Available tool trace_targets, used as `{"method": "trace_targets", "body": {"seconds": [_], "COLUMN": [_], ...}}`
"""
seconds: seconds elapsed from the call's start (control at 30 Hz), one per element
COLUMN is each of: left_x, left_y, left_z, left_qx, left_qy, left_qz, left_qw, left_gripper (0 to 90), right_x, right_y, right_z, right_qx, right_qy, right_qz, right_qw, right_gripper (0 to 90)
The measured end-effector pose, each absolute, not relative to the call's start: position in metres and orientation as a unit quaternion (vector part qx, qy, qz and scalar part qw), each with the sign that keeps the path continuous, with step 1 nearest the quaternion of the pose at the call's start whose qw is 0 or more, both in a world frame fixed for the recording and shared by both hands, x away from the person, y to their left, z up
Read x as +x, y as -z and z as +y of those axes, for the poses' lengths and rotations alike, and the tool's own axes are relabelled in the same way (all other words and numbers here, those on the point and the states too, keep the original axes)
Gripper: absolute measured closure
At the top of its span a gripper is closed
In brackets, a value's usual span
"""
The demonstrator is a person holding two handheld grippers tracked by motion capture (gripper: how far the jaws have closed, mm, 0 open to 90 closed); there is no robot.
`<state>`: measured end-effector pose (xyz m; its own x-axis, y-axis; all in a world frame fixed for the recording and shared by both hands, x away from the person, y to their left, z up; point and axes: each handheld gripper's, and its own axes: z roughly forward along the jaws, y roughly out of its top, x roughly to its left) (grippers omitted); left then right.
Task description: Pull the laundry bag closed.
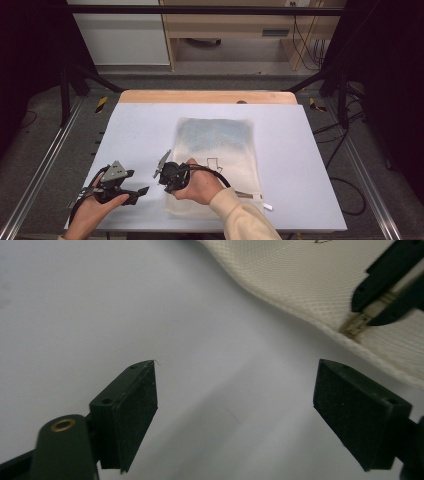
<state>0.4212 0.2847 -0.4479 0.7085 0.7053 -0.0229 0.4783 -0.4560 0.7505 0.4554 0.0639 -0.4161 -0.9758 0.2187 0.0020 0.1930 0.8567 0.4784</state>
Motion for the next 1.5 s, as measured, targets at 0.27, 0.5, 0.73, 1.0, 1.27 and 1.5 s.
{"method": "trace_targets", "body": {"seconds": [0.27,0.5,0.73,1.0,1.27,1.5], "left_x": [0.415,0.413,0.414,0.417,0.420,0.422], "left_y": [0.450,0.453,0.457,0.459,0.464,0.468], "left_z": [0.270,0.260,0.250,0.236,0.229,0.226], "left_qx": [0.839,0.842,0.846,0.835,0.837,0.839], "left_qy": [-0.083,-0.058,-0.043,-0.009,-0.004,0.009], "left_qz": [0.336,0.326,0.322,0.325,0.331,0.332], "left_qw": [0.420,0.426,0.424,0.444,0.435,0.430], "left_gripper": [22.4,21.2,18.5,18.9,20.1,28.2], "right_x": [0.455,0.456,0.456,0.456,0.456,0.456], "right_y": [0.417,0.417,0.415,0.414,0.412,0.411], "right_z": [0.064,0.064,0.061,0.060,0.059,0.058], "right_qx": [0.103,0.103,0.103,0.103,0.100,0.100], "right_qy": [-0.246,-0.248,-0.253,-0.256,-0.261,-0.267], "right_qz": [0.963,0.963,0.962,0.961,0.960,0.958], "right_qw": [0.027,0.027,0.026,0.023,0.028,0.030], "right_gripper": [81.8,81.8,81.8,81.8,81.8,81.8]}}
